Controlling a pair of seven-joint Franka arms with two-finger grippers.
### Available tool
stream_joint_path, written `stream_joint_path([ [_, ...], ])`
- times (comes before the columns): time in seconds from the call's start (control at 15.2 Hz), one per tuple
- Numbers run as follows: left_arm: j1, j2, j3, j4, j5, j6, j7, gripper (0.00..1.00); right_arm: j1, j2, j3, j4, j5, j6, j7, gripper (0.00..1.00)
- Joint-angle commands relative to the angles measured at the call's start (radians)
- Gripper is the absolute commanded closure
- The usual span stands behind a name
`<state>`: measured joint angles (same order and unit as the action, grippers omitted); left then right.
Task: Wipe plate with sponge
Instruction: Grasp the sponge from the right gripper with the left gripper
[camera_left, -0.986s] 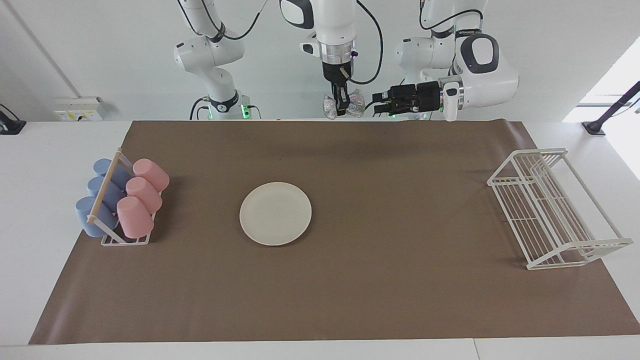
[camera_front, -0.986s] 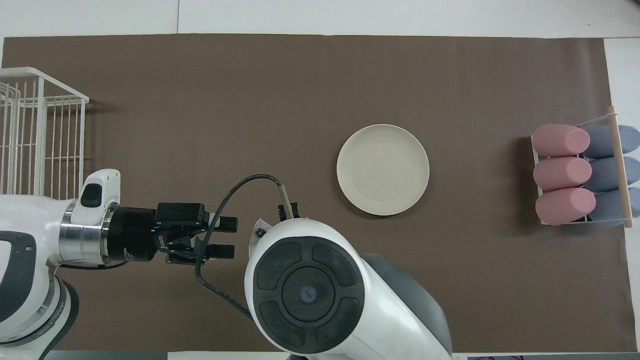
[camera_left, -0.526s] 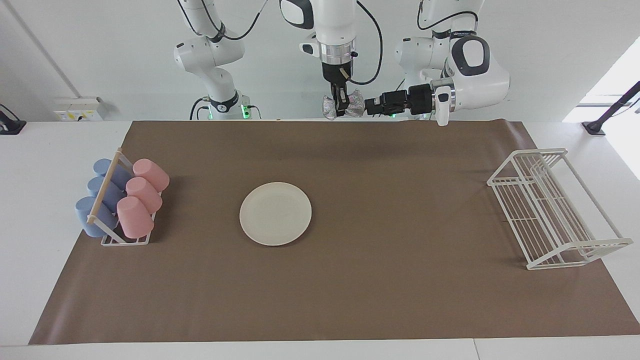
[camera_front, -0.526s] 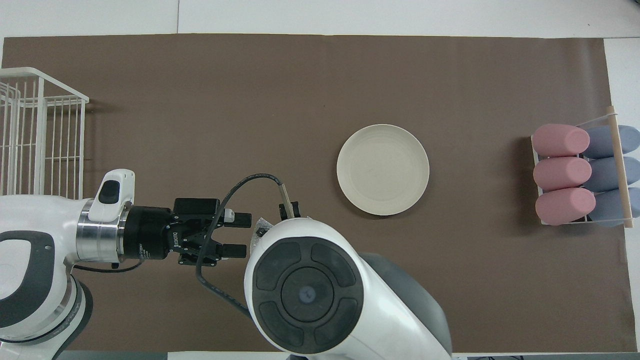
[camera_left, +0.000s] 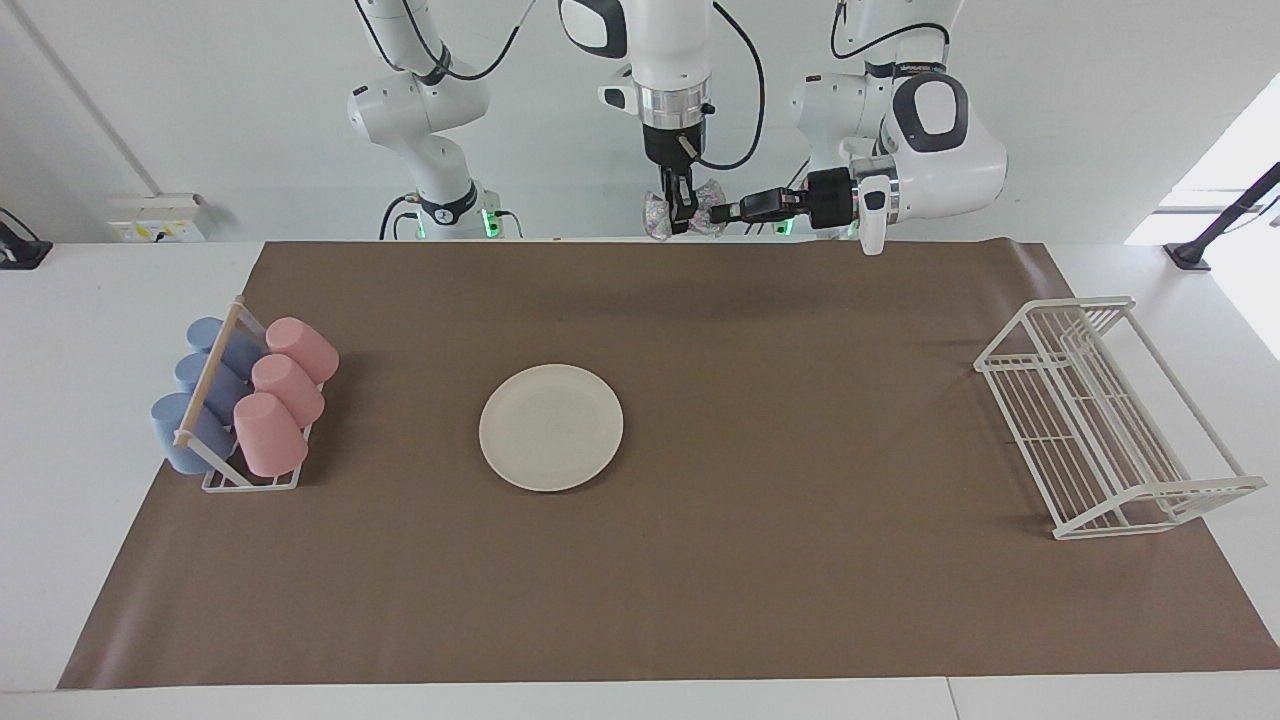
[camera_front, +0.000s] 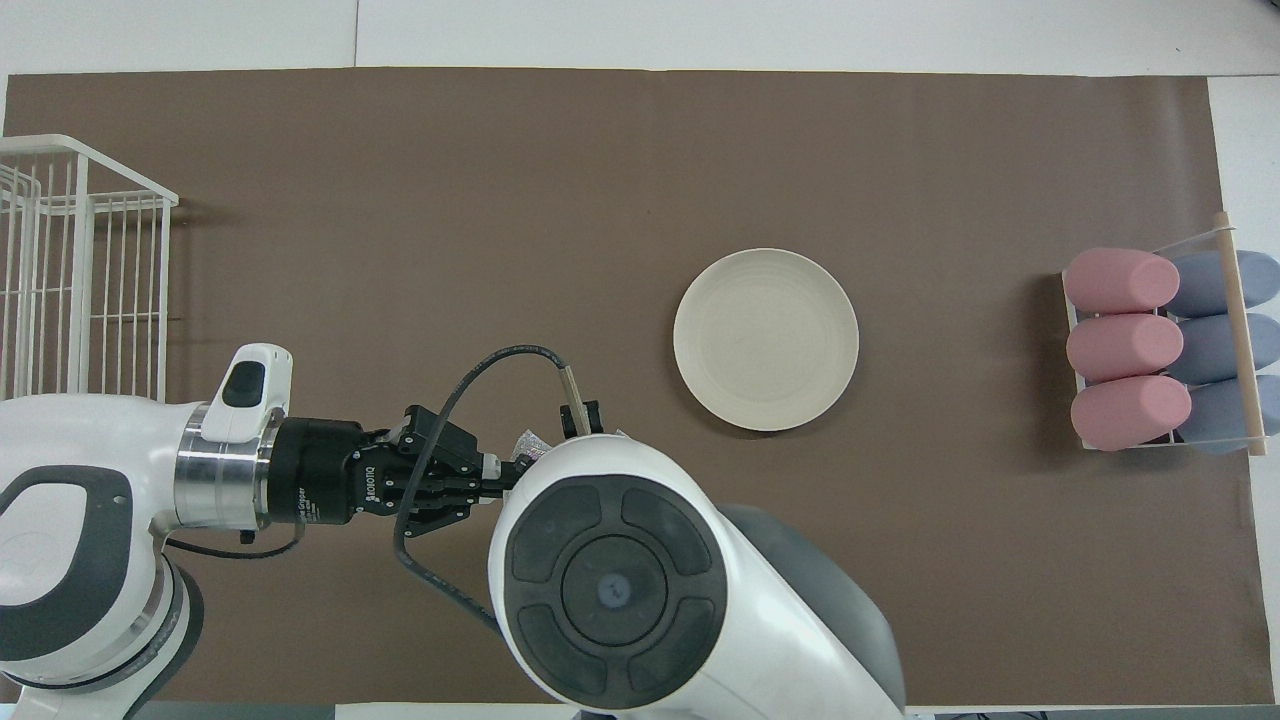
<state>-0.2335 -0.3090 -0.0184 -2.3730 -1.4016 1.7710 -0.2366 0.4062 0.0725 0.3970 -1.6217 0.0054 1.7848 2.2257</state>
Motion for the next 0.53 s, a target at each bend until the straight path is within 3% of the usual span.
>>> stream_joint_path([
  [0.0, -0.020, -0.018, 0.009, -0.012, -0.020, 0.015, -0.026, 1.00, -0.006, 0.001, 0.005, 0.008, -0.027, -0.015, 0.008, 1.00],
  [0.13, -0.020, -0.018, 0.009, -0.012, -0.019, 0.015, -0.029, 1.00, -0.009, 0.000, 0.005, 0.008, -0.027, -0.015, 0.002, 0.99],
  [0.2, -0.020, -0.018, 0.011, -0.012, -0.019, 0.012, -0.032, 1.00, -0.010, -0.008, 0.005, 0.003, -0.028, -0.019, -0.035, 0.55],
  [0.26, -0.018, -0.018, 0.011, -0.012, -0.017, 0.010, -0.032, 1.00, -0.010, -0.017, 0.005, -0.001, -0.028, -0.028, -0.094, 0.29],
  [0.33, -0.018, -0.019, 0.011, -0.012, -0.017, 0.011, -0.032, 1.00, -0.013, -0.022, 0.003, -0.003, -0.028, -0.038, -0.148, 0.21],
  [0.39, -0.018, -0.021, 0.011, -0.012, -0.017, 0.010, -0.032, 1.00, -0.018, -0.029, -0.001, -0.003, -0.028, -0.045, -0.184, 0.04],
  [0.46, -0.017, -0.021, 0.011, -0.012, -0.017, 0.010, -0.032, 1.00, -0.027, -0.034, -0.004, -0.001, -0.027, -0.045, -0.211, 0.00],
])
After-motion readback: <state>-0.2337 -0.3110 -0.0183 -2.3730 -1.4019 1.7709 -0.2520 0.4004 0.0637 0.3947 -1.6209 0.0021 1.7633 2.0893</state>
